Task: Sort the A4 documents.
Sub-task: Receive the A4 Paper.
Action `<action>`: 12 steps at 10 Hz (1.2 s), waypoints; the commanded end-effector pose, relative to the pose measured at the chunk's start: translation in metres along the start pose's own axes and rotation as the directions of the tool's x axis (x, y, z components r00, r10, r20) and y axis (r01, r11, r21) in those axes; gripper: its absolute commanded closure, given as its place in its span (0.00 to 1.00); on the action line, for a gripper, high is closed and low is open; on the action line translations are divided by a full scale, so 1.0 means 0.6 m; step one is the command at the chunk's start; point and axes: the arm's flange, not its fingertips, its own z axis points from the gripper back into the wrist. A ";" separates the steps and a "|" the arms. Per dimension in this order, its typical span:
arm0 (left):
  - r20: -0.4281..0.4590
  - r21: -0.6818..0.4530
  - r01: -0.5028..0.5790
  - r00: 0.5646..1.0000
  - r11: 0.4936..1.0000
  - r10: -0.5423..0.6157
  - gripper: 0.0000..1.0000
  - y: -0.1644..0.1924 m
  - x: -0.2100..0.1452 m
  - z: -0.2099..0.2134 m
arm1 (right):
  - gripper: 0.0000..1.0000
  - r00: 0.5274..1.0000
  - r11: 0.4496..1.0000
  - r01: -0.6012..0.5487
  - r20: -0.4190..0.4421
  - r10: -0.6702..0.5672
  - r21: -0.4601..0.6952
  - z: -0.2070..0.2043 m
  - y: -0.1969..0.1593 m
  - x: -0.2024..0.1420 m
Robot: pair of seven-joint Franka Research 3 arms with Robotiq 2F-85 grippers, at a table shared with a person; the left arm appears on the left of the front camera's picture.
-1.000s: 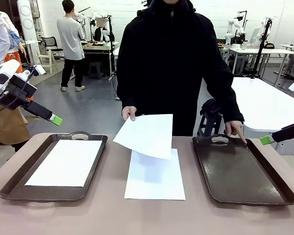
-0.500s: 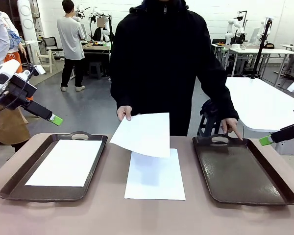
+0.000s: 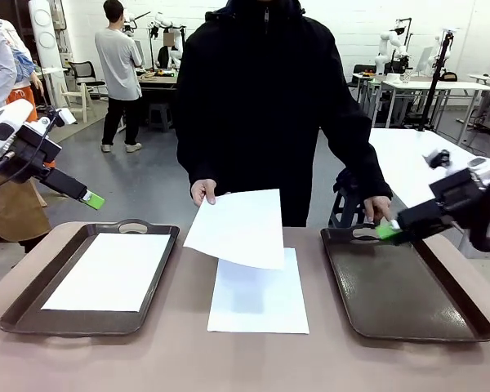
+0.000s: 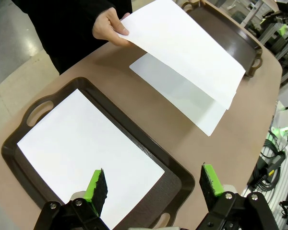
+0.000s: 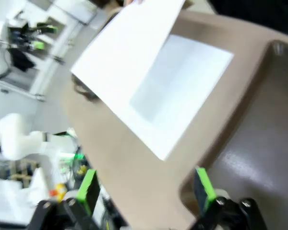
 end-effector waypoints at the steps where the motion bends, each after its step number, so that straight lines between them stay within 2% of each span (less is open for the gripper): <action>1: 0.003 0.000 0.000 1.000 1.000 0.000 0.00 0.000 -0.001 0.002 | 0.00 0.997 0.987 0.079 -0.010 -0.078 0.140 -0.041 -0.038 0.046; 3: 0.003 0.000 0.000 1.000 1.000 0.000 0.00 0.000 -0.001 0.002 | 0.00 0.980 0.957 0.196 -0.013 -0.197 0.212 -0.109 -0.058 0.073; 6: 0.003 0.000 0.000 1.000 1.000 0.000 0.00 0.000 -0.001 0.002 | 0.00 0.958 0.915 0.280 -0.019 -0.287 0.291 -0.201 -0.078 0.102; 12: 0.003 0.000 0.000 1.000 1.000 0.000 0.00 0.000 -0.001 0.002 | 0.00 0.918 0.824 0.382 -0.067 -0.392 0.419 -0.330 -0.089 0.153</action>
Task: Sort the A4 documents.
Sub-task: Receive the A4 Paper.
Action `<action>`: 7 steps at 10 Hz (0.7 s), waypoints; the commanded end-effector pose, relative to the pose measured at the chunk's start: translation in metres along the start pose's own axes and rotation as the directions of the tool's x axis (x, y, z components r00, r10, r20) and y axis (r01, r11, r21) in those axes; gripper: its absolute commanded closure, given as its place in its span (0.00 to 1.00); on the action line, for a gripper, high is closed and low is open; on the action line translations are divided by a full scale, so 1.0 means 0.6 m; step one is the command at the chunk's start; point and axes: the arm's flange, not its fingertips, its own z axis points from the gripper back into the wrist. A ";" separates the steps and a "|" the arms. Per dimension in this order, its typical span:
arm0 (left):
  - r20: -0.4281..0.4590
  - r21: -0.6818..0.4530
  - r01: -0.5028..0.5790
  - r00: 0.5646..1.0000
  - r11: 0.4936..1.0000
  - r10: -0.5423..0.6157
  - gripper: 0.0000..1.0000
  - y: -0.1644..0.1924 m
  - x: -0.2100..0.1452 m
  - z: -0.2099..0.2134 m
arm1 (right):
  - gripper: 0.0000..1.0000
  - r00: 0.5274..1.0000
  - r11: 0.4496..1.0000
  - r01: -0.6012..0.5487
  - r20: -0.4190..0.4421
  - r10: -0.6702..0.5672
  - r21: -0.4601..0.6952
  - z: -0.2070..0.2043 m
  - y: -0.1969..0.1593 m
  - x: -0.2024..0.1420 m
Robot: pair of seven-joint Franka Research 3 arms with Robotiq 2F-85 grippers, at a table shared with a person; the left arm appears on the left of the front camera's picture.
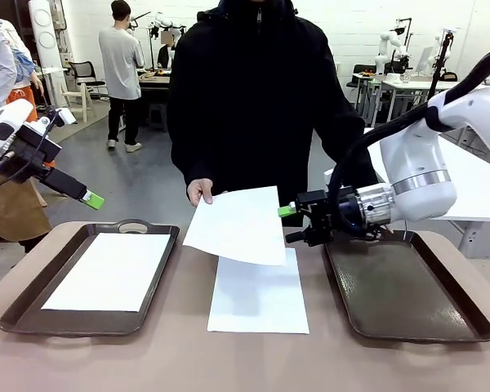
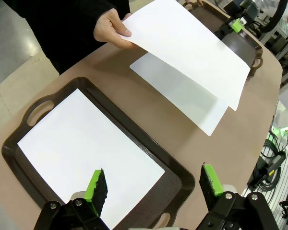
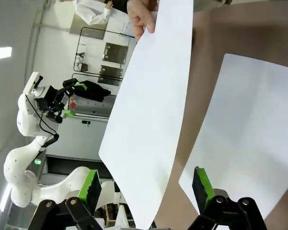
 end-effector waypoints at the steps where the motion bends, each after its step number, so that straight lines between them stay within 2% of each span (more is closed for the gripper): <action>1: 0.003 -0.001 0.000 1.000 1.000 0.000 0.00 0.000 -0.001 0.001 | 0.00 0.998 0.995 0.065 0.003 -0.065 0.080 -0.026 -0.010 0.020; 7: 0.003 -0.001 0.000 1.000 1.000 0.000 0.00 0.000 -0.001 0.001 | 0.00 0.990 0.976 0.142 -0.001 -0.144 0.164 -0.061 -0.019 0.047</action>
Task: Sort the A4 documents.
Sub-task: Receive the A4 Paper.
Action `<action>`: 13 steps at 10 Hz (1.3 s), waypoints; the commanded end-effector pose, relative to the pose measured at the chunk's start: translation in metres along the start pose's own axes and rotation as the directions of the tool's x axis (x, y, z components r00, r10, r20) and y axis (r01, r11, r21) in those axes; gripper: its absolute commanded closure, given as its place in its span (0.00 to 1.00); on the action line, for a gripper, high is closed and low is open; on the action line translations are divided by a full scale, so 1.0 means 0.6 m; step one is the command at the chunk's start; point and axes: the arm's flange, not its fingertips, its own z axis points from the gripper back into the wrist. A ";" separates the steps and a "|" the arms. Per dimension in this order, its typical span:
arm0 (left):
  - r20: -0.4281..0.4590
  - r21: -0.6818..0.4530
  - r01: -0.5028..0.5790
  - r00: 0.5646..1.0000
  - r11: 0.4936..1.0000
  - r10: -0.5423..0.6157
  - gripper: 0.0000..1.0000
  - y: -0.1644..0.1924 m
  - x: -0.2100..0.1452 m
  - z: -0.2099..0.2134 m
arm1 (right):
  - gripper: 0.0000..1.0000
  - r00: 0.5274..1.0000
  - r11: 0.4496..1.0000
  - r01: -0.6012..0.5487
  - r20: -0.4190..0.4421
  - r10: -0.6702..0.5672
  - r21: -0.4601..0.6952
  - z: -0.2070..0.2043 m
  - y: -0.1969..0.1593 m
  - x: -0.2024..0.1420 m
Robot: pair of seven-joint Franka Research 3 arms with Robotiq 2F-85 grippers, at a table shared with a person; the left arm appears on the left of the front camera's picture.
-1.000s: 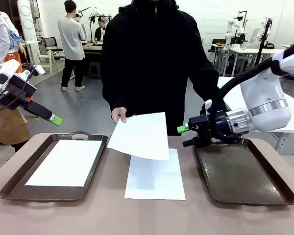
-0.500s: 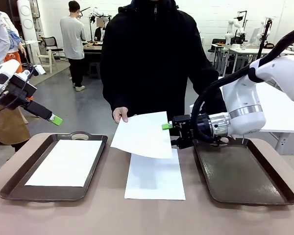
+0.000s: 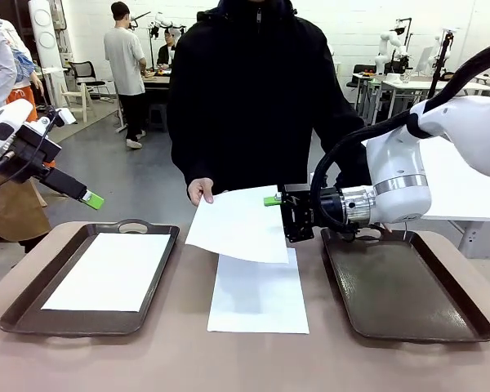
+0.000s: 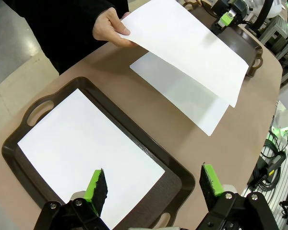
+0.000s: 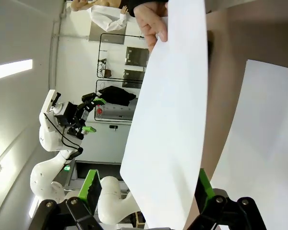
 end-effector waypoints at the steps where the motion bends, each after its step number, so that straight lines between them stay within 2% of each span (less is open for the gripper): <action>1: 0.003 -0.001 0.000 1.000 1.000 0.000 0.00 0.000 0.000 0.001 | 0.00 0.999 0.998 0.046 -0.004 -0.046 0.041 -0.019 -0.011 0.011; 5: 0.003 -0.001 0.000 1.000 1.000 0.000 0.00 0.000 0.000 0.001 | 0.00 0.999 0.998 0.050 -0.009 -0.050 0.031 -0.021 -0.018 0.009; 6: 0.003 -0.001 0.000 1.000 1.000 0.000 0.00 0.000 0.000 0.001 | 0.14 0.999 0.999 0.040 -0.002 -0.040 0.022 -0.020 -0.020 0.008; 7: 0.003 -0.001 0.000 1.000 1.000 0.000 0.00 0.000 0.000 0.001 | 0.19 0.999 0.999 0.042 0.000 -0.042 0.021 -0.021 -0.021 0.010; 8: 0.003 -0.001 0.000 1.000 1.000 0.000 0.00 0.000 0.000 0.001 | 0.33 0.999 0.998 0.050 -0.003 -0.050 0.026 -0.022 -0.022 0.010; 9: 0.003 -0.001 0.000 1.000 1.000 0.000 0.00 0.000 0.000 0.001 | 0.38 0.999 0.998 0.053 -0.010 -0.053 0.030 -0.023 -0.022 0.013; 10: 0.003 -0.001 0.000 1.000 1.000 0.000 0.00 0.000 0.000 0.001 | 0.52 0.999 0.998 0.053 -0.012 -0.052 0.029 -0.023 -0.022 0.013; 11: 0.003 -0.001 0.000 1.000 1.000 0.000 0.00 0.000 0.000 0.001 | 0.56 0.998 0.998 0.057 -0.017 -0.056 0.028 -0.022 -0.023 0.013; 12: 0.003 -0.001 0.000 1.000 1.000 0.000 0.00 0.000 0.000 0.001 | 0.44 0.998 0.998 0.060 -0.021 -0.059 0.031 -0.022 -0.024 0.013; 13: 0.003 -0.001 0.000 1.000 1.000 0.000 0.00 0.000 0.000 0.001 | 0.75 0.998 0.998 0.059 -0.022 -0.058 0.031 -0.022 -0.023 0.014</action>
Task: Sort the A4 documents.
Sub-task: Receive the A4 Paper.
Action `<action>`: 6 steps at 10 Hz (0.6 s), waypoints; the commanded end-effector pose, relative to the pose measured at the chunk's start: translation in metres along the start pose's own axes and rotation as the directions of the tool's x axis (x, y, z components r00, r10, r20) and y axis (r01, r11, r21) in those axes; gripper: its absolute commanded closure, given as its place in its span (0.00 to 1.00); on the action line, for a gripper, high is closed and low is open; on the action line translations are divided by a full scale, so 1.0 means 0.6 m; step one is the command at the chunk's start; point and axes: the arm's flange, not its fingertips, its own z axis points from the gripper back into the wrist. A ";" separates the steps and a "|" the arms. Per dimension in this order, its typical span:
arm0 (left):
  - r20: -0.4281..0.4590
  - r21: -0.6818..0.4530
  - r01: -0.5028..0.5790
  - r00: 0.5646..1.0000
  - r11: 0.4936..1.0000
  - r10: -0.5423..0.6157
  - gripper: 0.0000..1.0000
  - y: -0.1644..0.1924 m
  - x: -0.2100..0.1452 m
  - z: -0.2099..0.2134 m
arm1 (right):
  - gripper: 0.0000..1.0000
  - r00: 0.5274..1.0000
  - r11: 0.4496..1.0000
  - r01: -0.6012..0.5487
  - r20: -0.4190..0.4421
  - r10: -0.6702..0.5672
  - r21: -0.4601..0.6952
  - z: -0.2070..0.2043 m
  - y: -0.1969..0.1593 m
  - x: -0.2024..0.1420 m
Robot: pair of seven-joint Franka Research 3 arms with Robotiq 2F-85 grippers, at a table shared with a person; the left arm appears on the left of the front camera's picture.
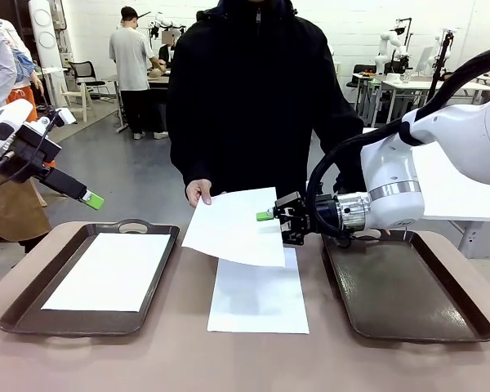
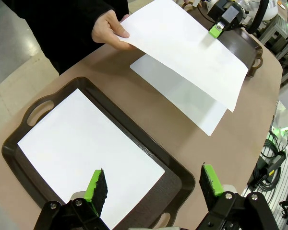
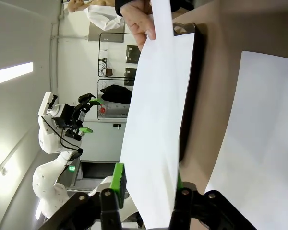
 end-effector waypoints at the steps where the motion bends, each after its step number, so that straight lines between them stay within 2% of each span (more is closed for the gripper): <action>1: 0.003 -0.002 0.001 1.000 1.000 -0.001 0.00 0.000 0.000 0.001 | 0.63 1.000 1.000 0.014 -0.004 -0.014 0.012 -0.007 0.001 0.016; 2: 0.003 -0.002 0.001 1.000 1.000 -0.001 0.00 0.000 0.000 0.001 | 0.94 1.000 1.000 0.018 -0.002 -0.018 0.012 -0.005 -0.001 0.018; 3: 0.003 -0.002 0.001 1.000 1.000 -0.001 0.00 0.000 0.000 0.001 | 0.82 1.000 1.000 0.021 -0.005 -0.021 0.014 -0.005 -0.002 0.018; 4: 0.003 -0.002 0.001 1.000 1.000 -0.001 0.00 0.000 0.000 0.001 | 1.00 1.000 1.000 0.025 -0.008 -0.025 0.010 -0.005 -0.002 0.018; 6: 0.003 -0.002 0.001 1.000 1.000 -0.001 0.00 0.000 0.000 0.001 | 1.00 1.000 1.000 0.027 -0.014 -0.027 0.003 -0.006 -0.003 0.019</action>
